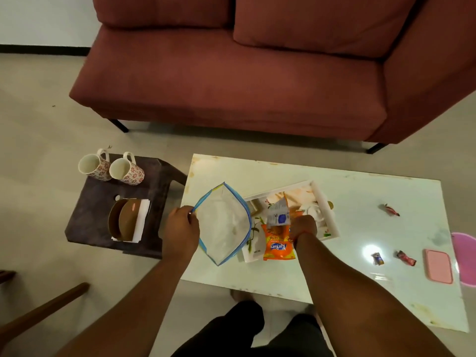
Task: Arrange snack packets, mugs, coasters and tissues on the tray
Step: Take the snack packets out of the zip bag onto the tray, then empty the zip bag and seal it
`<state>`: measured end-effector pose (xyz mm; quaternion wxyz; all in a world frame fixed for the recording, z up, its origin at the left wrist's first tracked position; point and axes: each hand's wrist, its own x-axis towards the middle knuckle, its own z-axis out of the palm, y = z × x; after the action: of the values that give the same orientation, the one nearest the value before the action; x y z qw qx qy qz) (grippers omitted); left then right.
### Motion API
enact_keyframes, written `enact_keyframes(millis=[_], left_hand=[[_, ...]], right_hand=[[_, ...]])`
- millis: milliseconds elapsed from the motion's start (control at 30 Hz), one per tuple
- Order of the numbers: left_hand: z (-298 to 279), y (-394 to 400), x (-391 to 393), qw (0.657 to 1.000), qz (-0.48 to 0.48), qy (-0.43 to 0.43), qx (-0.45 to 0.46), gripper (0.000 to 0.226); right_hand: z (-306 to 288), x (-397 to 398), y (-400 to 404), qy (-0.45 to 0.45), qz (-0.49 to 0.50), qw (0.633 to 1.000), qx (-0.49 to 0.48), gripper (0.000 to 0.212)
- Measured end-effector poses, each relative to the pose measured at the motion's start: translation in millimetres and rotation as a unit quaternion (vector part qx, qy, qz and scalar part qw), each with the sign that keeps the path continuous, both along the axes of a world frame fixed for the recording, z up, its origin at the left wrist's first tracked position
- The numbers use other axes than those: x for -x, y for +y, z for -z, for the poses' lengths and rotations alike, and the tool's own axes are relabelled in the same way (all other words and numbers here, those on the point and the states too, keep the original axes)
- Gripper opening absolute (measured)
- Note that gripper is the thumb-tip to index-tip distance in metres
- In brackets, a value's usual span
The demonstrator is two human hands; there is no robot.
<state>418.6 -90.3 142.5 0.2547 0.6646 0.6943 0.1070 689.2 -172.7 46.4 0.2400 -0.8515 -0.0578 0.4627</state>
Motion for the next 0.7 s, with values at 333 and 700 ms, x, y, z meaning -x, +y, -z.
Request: enact_keyframes(millis=[333, 700], left_hand=[[-25.2, -16.7, -85.2, 0.998, 0.049, -0.031, -0.01, 0.024], [-89.7, -65.3, -235.8, 0.979, 0.068, -0.192, 0.017, 0.019]], right_hand=[[-66.8, -6.5, -35.8, 0.063, -0.05, 0.979, -0.187, 0.032], [-167.7, -100.0, -57.8, -0.197, -0.214, 0.925, -0.243, 0.022]])
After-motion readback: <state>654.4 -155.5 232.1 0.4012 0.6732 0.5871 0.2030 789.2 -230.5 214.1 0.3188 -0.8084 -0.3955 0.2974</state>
